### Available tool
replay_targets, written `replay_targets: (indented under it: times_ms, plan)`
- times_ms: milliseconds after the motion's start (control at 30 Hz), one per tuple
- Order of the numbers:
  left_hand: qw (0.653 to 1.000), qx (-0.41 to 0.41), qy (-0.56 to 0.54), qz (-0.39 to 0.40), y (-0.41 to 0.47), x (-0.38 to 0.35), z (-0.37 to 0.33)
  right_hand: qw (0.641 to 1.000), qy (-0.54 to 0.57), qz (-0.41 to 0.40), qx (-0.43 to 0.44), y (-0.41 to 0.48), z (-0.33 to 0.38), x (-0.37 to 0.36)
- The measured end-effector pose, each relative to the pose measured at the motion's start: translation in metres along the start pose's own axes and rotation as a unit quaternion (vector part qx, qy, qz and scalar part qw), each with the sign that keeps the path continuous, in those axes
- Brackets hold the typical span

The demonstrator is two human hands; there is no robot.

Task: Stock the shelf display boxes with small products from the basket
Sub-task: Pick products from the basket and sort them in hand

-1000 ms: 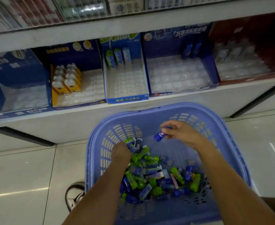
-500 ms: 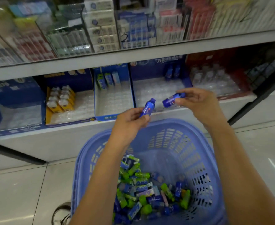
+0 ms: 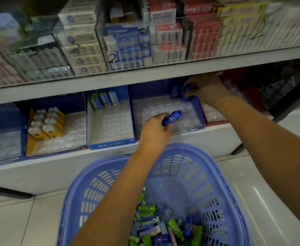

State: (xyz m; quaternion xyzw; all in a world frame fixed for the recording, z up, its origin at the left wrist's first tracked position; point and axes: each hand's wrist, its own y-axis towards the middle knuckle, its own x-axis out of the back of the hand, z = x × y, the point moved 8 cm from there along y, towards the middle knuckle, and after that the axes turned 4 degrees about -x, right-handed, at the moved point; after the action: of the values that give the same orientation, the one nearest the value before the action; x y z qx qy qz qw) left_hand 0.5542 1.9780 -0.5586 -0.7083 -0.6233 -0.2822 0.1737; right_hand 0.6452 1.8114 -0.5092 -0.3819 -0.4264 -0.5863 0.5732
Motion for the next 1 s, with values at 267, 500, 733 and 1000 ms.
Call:
replay_targets:
  times_ms: [267,500,733,1000]
  plan:
    - [1.0,-0.009,-0.026,-0.016,-0.001,0.0,0.005,0.998,-0.003,0.06,-0.008,0.0,0.005,-0.001]
    - [0.981,-0.001,-0.148,-0.126,-0.009,0.018,0.002,1.0,0.008,-0.013,0.009,-0.019,0.024,0.012]
    - [0.954,-0.026,-0.224,-0.199,-0.017,0.028,-0.014,0.85,0.48,0.179,-0.12,-0.066,0.037,-0.019]
    - [0.964,-0.021,-0.213,-0.156,-0.011,0.019,-0.018,0.901,0.411,0.134,-0.01,-0.065,0.04,0.007]
